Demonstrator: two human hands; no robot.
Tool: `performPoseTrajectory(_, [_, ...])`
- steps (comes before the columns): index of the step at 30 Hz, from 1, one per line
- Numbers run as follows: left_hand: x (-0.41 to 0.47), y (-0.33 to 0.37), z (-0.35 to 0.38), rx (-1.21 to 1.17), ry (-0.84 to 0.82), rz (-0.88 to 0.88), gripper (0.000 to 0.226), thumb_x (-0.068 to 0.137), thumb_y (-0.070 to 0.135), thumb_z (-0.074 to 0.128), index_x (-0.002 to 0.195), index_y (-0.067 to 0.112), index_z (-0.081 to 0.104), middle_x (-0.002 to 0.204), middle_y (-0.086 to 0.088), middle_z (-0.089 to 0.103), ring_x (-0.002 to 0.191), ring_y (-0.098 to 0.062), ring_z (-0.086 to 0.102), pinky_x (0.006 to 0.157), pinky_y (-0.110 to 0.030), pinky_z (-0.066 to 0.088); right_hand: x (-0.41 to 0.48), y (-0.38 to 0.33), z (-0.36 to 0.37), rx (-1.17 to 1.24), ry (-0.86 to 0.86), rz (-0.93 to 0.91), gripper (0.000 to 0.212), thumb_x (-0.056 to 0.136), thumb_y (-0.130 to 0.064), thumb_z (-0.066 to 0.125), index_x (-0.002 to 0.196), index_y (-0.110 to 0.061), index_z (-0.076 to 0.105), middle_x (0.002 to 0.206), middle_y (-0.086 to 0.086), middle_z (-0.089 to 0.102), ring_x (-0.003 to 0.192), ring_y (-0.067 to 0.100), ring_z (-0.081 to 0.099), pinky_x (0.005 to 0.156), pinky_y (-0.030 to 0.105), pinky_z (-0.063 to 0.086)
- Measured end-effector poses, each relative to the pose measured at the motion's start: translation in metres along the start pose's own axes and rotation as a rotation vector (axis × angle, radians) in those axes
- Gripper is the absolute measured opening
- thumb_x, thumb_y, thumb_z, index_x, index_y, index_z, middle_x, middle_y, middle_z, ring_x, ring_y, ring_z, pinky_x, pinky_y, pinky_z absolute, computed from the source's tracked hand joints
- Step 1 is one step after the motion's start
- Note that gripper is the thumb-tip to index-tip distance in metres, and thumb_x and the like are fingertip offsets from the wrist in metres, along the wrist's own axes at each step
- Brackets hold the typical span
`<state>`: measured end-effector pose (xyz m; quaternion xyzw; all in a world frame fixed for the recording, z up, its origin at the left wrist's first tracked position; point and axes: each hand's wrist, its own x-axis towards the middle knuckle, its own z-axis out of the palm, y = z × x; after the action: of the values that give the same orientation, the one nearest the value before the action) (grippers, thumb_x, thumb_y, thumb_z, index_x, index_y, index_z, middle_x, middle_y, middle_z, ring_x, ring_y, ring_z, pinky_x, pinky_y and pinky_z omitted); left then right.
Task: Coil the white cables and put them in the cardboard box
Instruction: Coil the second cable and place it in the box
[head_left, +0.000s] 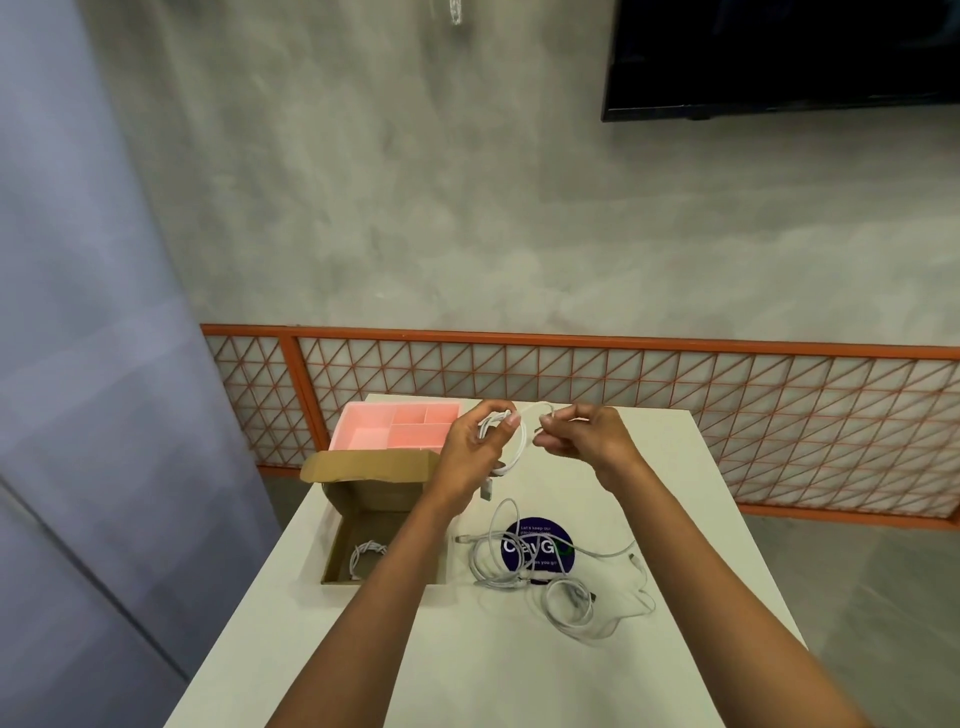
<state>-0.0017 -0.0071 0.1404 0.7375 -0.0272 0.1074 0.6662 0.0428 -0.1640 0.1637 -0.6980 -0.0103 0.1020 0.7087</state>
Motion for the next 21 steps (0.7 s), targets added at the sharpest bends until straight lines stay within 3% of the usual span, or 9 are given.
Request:
performPoseTrajectory(5, [0.004, -0.006, 0.0, -0.054, -0.003, -0.03, 0.01, 0.091, 0.03, 0.061, 0.098, 0.024, 0.064, 0.08, -0.004, 0.067, 0.067, -0.019, 0.058, 0.056, -0.026, 0.045, -0.002, 0.002, 0.009, 0.208, -0.131, 0.15, 0.006, 0.085, -0.002, 0.066, 0.085, -0.004, 0.06, 0.062, 0.003, 0.072, 0.058, 0.009, 0.07, 0.063, 0.023, 0.059])
performPoseTrajectory(7, [0.005, -0.008, 0.0, -0.066, -0.001, -0.033, 0.011, 0.091, 0.031, 0.062, 0.098, 0.023, 0.064, 0.086, -0.008, 0.067, 0.074, -0.024, 0.06, 0.062, -0.033, 0.046, -0.002, 0.004, 0.011, 0.137, -0.205, 0.18, 0.002, 0.087, -0.005, 0.064, 0.086, -0.007, 0.064, 0.064, -0.001, 0.072, 0.06, 0.007, 0.069, 0.073, 0.026, 0.056])
performPoseTrajectory(12, [0.007, -0.012, -0.002, -0.012, 0.069, -0.047, 0.016, 0.092, 0.031, 0.059, 0.102, 0.019, 0.062, 0.083, -0.003, 0.065, 0.072, -0.018, 0.058, 0.051, -0.02, 0.044, -0.006, 0.001, 0.016, -0.021, -0.283, 0.163, 0.019, 0.097, -0.023, 0.051, 0.088, -0.016, 0.066, 0.075, -0.006, 0.065, 0.075, 0.008, 0.06, 0.083, 0.029, 0.038])
performPoseTrajectory(15, [0.009, -0.013, -0.003, 0.044, 0.093, -0.051, 0.019, 0.093, 0.03, 0.058, 0.106, 0.016, 0.061, 0.099, -0.009, 0.065, 0.071, -0.012, 0.056, 0.049, -0.014, 0.043, -0.009, -0.001, 0.018, -0.067, -0.385, 0.146, 0.025, 0.089, -0.03, 0.063, 0.101, -0.008, 0.069, 0.078, -0.006, 0.063, 0.075, 0.006, 0.056, 0.082, 0.028, 0.041])
performPoseTrajectory(18, [0.01, -0.012, -0.003, 0.032, 0.118, -0.047, 0.017, 0.093, 0.03, 0.058, 0.102, 0.016, 0.06, 0.101, -0.012, 0.066, 0.069, -0.012, 0.057, 0.049, -0.017, 0.044, -0.011, -0.005, 0.02, -0.089, -0.326, 0.048, 0.033, 0.083, -0.007, 0.07, 0.111, 0.009, 0.064, 0.081, 0.007, 0.064, 0.071, 0.011, 0.061, 0.073, 0.022, 0.055])
performPoseTrajectory(21, [0.011, -0.014, -0.005, 0.091, 0.196, -0.036, 0.014, 0.093, 0.029, 0.058, 0.099, 0.017, 0.059, 0.094, -0.007, 0.06, 0.071, -0.012, 0.052, 0.048, -0.014, 0.044, -0.013, -0.014, 0.019, -0.343, -0.162, -0.111, 0.023, 0.084, -0.006, 0.069, 0.103, 0.007, 0.069, 0.082, 0.015, 0.071, 0.069, 0.017, 0.068, 0.068, 0.024, 0.058])
